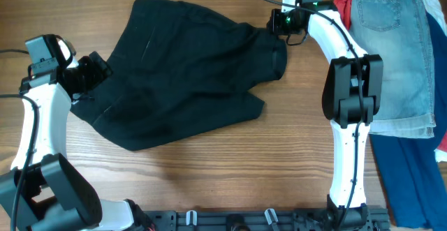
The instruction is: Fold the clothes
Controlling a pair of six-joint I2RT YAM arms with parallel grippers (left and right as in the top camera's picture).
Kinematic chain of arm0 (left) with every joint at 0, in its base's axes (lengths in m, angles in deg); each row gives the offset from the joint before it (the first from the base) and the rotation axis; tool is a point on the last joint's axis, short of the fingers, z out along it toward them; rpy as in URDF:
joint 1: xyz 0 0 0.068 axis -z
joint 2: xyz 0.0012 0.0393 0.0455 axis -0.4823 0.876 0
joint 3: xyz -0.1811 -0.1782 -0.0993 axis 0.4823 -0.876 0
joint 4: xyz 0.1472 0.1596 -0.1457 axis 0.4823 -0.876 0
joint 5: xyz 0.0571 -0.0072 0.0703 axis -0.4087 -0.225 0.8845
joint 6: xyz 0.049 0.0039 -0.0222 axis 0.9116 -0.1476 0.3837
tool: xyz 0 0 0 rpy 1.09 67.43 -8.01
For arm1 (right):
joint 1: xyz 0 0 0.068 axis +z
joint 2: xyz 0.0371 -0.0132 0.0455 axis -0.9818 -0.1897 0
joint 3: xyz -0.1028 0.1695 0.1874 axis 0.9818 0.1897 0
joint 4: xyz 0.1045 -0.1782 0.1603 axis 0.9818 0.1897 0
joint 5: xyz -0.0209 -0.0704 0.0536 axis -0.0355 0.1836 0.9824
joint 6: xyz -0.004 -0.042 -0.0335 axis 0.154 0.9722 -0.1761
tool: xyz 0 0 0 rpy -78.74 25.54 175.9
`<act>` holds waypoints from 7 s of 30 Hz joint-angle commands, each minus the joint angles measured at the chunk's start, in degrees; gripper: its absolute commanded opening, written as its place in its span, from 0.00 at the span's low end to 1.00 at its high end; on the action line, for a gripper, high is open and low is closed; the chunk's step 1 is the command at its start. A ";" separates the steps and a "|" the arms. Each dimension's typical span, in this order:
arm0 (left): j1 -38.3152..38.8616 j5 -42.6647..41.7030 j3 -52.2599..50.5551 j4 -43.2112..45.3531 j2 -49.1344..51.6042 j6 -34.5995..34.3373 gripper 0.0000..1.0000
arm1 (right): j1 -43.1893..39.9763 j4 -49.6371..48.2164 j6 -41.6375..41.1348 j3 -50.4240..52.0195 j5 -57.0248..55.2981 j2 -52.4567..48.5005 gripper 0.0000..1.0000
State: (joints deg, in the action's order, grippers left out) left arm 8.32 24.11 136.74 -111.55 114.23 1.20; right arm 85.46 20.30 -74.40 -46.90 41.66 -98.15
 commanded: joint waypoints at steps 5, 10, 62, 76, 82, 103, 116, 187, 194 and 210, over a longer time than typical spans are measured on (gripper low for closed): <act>0.15 0.15 -0.24 0.63 -0.55 1.38 0.90 | -0.44 -6.25 -0.98 -2.01 -10.16 1.60 0.04; 0.17 0.13 -0.24 0.63 -0.55 1.36 0.90 | -3.10 -11.98 -2.49 -4.81 -14.03 1.84 0.04; 0.17 0.11 -0.24 0.24 -0.52 1.14 0.91 | -2.36 10.49 -5.70 -4.33 7.10 -0.42 0.54; 0.17 0.09 -0.24 -0.24 -0.52 1.14 0.91 | 2.97 9.86 -9.99 -4.33 4.55 -1.66 0.40; 0.17 0.09 -0.24 -0.26 -0.52 1.14 0.91 | 2.19 2.73 -10.51 -4.35 4.46 -1.60 0.04; 0.17 0.09 -0.24 0.20 -0.52 1.16 0.91 | -7.23 -9.25 -10.51 -5.90 -1.86 0.83 0.36; 0.15 -4.37 -0.24 0.96 -0.55 1.42 1.00 | -5.49 40.72 -5.20 -5.88 2.95 24.83 0.69; 13.07 10.21 -0.31 -21.99 -0.52 -2.80 0.91 | -7.52 9.09 -8.26 39.50 -0.11 41.27 0.64; 13.55 10.27 -6.27 -16.33 -0.42 -3.93 0.88 | -6.19 15.54 -8.09 39.50 -0.11 41.27 0.64; 13.55 8.48 -17.94 1.29 -0.26 -12.41 0.54 | -1.20 22.38 -8.76 39.50 -0.81 41.27 0.50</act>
State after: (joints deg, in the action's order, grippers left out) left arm 21.39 33.35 120.39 -112.60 114.23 -7.80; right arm 84.28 41.99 -82.97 -6.64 40.61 -57.71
